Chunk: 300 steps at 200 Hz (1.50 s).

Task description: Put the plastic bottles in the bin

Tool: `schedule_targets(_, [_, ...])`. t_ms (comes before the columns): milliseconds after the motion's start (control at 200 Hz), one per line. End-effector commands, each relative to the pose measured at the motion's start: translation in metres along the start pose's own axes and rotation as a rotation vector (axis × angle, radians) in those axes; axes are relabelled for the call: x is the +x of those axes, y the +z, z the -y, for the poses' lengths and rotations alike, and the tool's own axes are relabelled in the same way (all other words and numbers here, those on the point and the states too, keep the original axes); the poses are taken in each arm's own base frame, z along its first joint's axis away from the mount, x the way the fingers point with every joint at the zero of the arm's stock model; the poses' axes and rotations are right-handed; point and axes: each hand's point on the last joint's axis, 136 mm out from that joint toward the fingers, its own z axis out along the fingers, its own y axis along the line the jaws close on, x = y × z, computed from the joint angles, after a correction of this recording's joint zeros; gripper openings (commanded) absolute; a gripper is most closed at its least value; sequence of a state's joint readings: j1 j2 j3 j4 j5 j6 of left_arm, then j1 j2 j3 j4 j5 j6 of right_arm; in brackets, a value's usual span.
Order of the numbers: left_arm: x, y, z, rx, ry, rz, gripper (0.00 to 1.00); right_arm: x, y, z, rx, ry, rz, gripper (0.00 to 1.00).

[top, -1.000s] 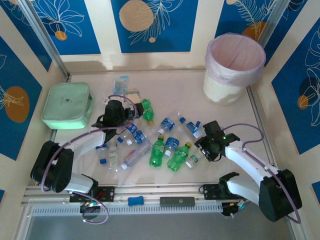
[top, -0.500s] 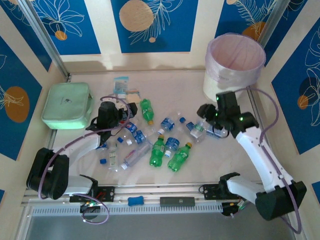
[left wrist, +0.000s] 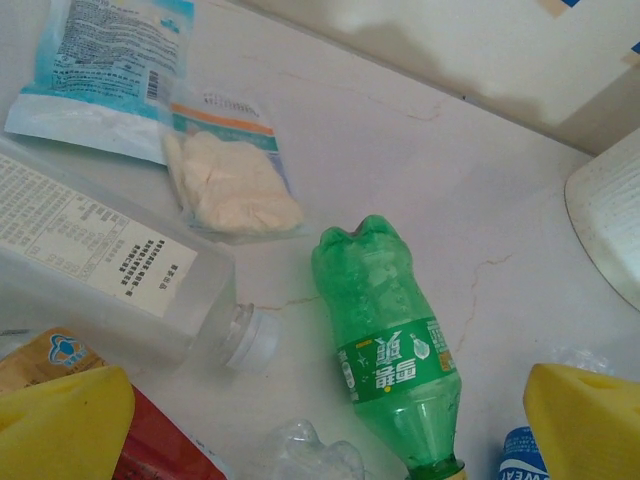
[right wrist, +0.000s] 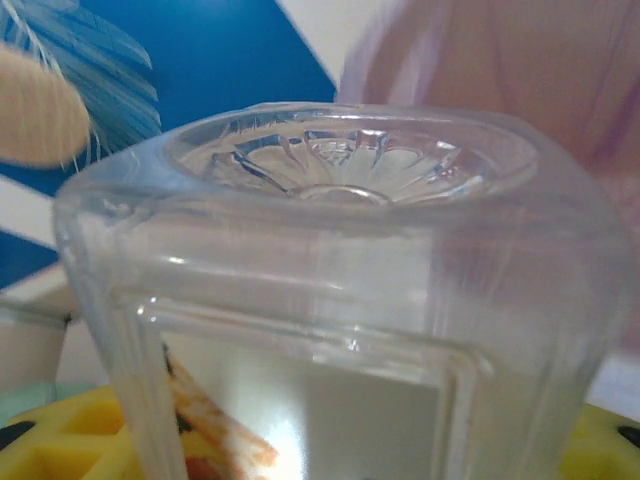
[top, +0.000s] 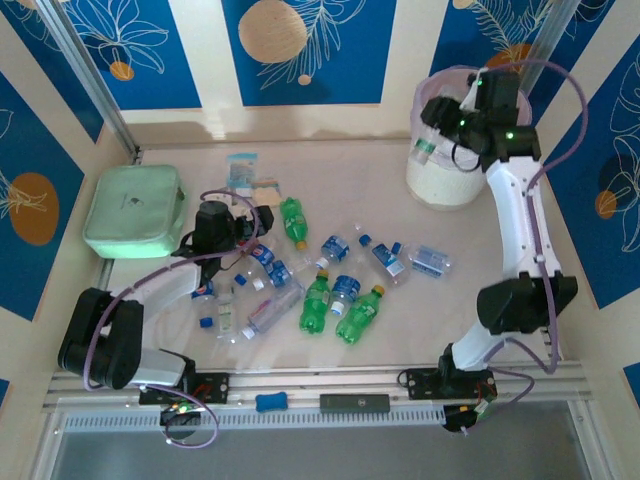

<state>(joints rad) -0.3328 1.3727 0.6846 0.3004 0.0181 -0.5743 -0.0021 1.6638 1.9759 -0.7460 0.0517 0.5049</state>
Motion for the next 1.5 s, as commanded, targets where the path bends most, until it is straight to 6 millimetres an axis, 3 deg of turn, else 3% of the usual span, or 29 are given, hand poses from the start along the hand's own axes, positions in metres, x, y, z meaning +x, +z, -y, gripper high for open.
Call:
schedule_targets(0, [-0.020, -0.013, 0.008, 0.011, 0.037, 0.044, 1.00, -0.042, 0.003, 0.002, -0.021, -0.025, 0.066, 0.44])
schedule_targets(110, [-0.021, -0.022, -0.003, -0.048, 0.068, 0.063, 1.00, -0.079, 0.017, 0.028, 0.045, 0.004, 0.123, 0.44])
schedule_targets(290, [-0.025, -0.035, -0.009, -0.087, 0.102, 0.081, 1.00, -0.108, 0.048, 0.072, 0.140, 0.028, 0.170, 0.43])
schedule_targets(380, [-0.028, -0.040, -0.010, -0.102, 0.118, 0.091, 1.00, -0.105, 0.069, 0.091, 0.164, 0.052, 0.156, 0.44])
schedule_targets(490, [-0.030, -0.046, -0.014, -0.123, 0.130, 0.105, 1.00, -0.086, 0.094, 0.107, 0.179, 0.105, 0.097, 0.44])
schedule_targets(620, [-0.031, -0.050, -0.015, -0.135, 0.141, 0.114, 1.00, -0.064, 0.114, 0.111, 0.170, 0.135, 0.029, 0.45])
schedule_targets(775, [-0.030, -0.053, -0.017, -0.149, 0.160, 0.104, 1.00, -0.057, 0.122, 0.104, 0.161, 0.124, 0.012, 0.54])
schedule_targets(875, [-0.029, -0.056, -0.020, -0.162, 0.163, 0.099, 1.00, -0.062, 0.116, 0.100, 0.160, 0.126, 0.026, 0.71])
schedule_targets(970, [-0.028, -0.059, -0.022, -0.181, 0.165, 0.085, 1.00, -0.074, 0.100, 0.092, 0.158, 0.119, 0.060, 0.84])
schedule_targets(1100, [-0.030, -0.067, -0.027, -0.221, 0.175, 0.074, 1.00, -0.092, 0.067, 0.071, 0.131, 0.079, 0.123, 0.87])
schedule_targets(1215, [-0.031, -0.073, -0.028, -0.238, 0.183, 0.065, 1.00, -0.094, 0.040, 0.041, 0.085, 0.019, 0.145, 0.87])
schedule_targets(1361, [-0.025, -0.082, -0.037, -0.281, 0.160, 0.039, 1.00, -0.066, 0.020, -0.004, 0.015, -0.074, 0.098, 0.87])
schedule_targets(1451, [-0.017, -0.089, -0.048, -0.329, 0.136, 0.011, 1.00, -0.030, 0.015, -0.034, -0.047, -0.132, 0.044, 0.87])
schedule_targets(1496, [-0.015, -0.093, -0.054, -0.348, 0.125, -0.001, 1.00, -0.002, 0.016, -0.050, -0.089, -0.146, 0.003, 0.87])
